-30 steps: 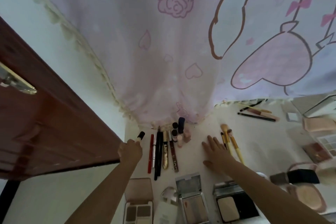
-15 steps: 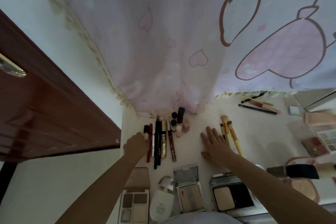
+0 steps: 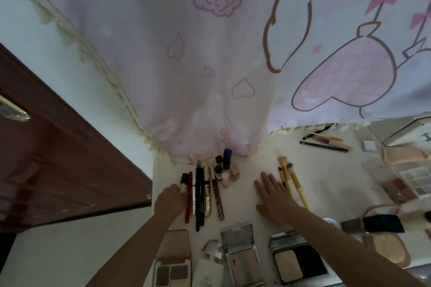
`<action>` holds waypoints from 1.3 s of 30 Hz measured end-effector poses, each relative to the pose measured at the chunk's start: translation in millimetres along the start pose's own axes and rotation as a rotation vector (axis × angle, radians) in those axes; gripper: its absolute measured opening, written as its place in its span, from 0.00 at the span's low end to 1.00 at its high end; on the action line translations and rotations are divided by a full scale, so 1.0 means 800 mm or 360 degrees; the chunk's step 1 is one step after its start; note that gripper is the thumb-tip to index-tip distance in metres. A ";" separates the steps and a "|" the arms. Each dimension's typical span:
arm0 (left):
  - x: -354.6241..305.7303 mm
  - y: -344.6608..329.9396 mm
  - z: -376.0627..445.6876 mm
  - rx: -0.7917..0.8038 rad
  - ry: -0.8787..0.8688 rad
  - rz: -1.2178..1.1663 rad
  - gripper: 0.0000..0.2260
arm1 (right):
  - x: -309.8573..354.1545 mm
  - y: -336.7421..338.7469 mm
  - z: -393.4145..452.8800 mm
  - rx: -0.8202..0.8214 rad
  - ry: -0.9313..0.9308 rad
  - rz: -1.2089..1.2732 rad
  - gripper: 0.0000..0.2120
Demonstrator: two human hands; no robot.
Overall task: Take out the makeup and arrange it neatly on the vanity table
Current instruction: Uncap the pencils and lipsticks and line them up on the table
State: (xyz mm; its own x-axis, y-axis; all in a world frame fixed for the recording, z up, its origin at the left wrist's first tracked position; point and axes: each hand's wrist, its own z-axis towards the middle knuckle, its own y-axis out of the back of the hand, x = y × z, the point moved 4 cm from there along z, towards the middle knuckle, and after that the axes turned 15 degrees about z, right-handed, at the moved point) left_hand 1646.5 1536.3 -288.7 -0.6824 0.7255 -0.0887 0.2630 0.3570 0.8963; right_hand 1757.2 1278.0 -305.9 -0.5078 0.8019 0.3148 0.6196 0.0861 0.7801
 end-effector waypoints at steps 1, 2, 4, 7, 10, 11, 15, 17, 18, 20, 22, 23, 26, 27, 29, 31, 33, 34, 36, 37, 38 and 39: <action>0.000 0.004 0.000 0.0015 0.0008 -0.0026 0.15 | 0.000 0.000 0.000 -0.0005 0.0002 0.0007 0.33; -0.001 0.008 -0.001 0.0025 0.0012 -0.0082 0.13 | 0.000 0.001 -0.001 -0.0011 0.0006 0.0017 0.33; 0.000 0.018 -0.005 -0.0008 -0.0022 -0.0306 0.08 | -0.001 0.000 -0.001 -0.0021 0.0017 0.0040 0.33; -0.010 0.041 -0.028 -0.0213 -0.0174 -0.0676 0.05 | -0.002 -0.001 0.000 -0.0025 0.0028 0.0069 0.33; -0.041 0.055 -0.054 -0.0368 -0.0426 -0.0784 0.05 | -0.005 0.000 0.001 -0.0002 0.0043 0.0086 0.33; -0.056 0.054 -0.061 -0.0350 -0.0510 -0.0786 0.06 | -0.006 0.001 0.002 0.0012 0.0055 0.0096 0.34; -0.117 0.022 -0.076 -0.0162 -0.0802 -0.0714 0.07 | -0.013 0.005 0.001 0.0063 0.0095 0.0153 0.34; -0.134 0.002 -0.073 -0.0124 -0.0826 -0.0715 0.07 | -0.017 0.004 -0.002 0.0061 0.0113 0.0171 0.34; -0.139 -0.006 -0.069 -0.0122 -0.0796 -0.0722 0.07 | -0.018 0.003 -0.003 0.0053 0.0125 0.0184 0.33; -0.139 -0.020 -0.060 -0.0132 -0.0693 -0.0730 0.07 | -0.021 -0.002 -0.006 0.0041 0.0141 0.0222 0.33; -0.134 -0.028 -0.055 -0.0154 -0.0603 -0.0700 0.08 | -0.022 -0.005 -0.007 0.0032 0.0147 0.0244 0.33; -0.132 -0.031 -0.053 -0.0159 -0.0572 -0.0693 0.08 | -0.022 -0.006 -0.006 0.0025 0.0150 0.0251 0.33; -0.127 -0.035 -0.051 -0.0185 -0.0501 -0.0694 0.09 | -0.024 -0.008 -0.004 0.0034 0.0148 0.0269 0.33; -0.127 -0.034 -0.051 -0.0202 -0.0491 -0.0692 0.09 | -0.025 -0.009 -0.003 0.0045 0.0147 0.0272 0.34; -0.128 -0.033 -0.051 -0.0233 -0.0504 -0.0659 0.09 | -0.026 -0.010 -0.003 0.0053 0.0152 0.0276 0.34; -0.130 -0.031 -0.052 -0.0255 -0.0523 -0.0619 0.09 | -0.026 -0.010 -0.003 0.0055 0.0157 0.0283 0.34; -0.131 -0.029 -0.053 -0.0272 -0.0540 -0.0590 0.08 | -0.026 -0.009 -0.005 0.0069 0.0161 0.0285 0.34; -0.131 -0.028 -0.054 -0.0277 -0.0546 -0.0567 0.07 | -0.025 -0.007 -0.006 0.0081 0.0159 0.0291 0.34; -0.131 -0.026 -0.057 -0.0279 -0.0531 -0.0539 0.05 | -0.024 -0.001 -0.008 0.0119 0.0147 0.0297 0.33; -0.130 -0.025 -0.059 -0.0265 -0.0517 -0.0541 0.04 | -0.023 0.003 -0.009 0.0151 0.0139 0.0289 0.33; -0.128 -0.024 -0.062 -0.0247 -0.0505 -0.0546 0.03 | -0.021 0.008 -0.010 0.0190 0.0123 0.0284 0.32; -0.126 -0.022 -0.065 -0.0229 -0.0492 -0.0539 0.03 | -0.020 0.015 -0.011 0.0223 0.0103 0.0293 0.32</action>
State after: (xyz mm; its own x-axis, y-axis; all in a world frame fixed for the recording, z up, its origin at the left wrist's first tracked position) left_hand 1675.2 1426.4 -273.0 -0.4731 0.7311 -0.4916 -0.0511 0.5343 0.8437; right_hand 1767.3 1261.2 -296.5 -0.4132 0.7726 0.4820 0.7799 0.0269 0.6253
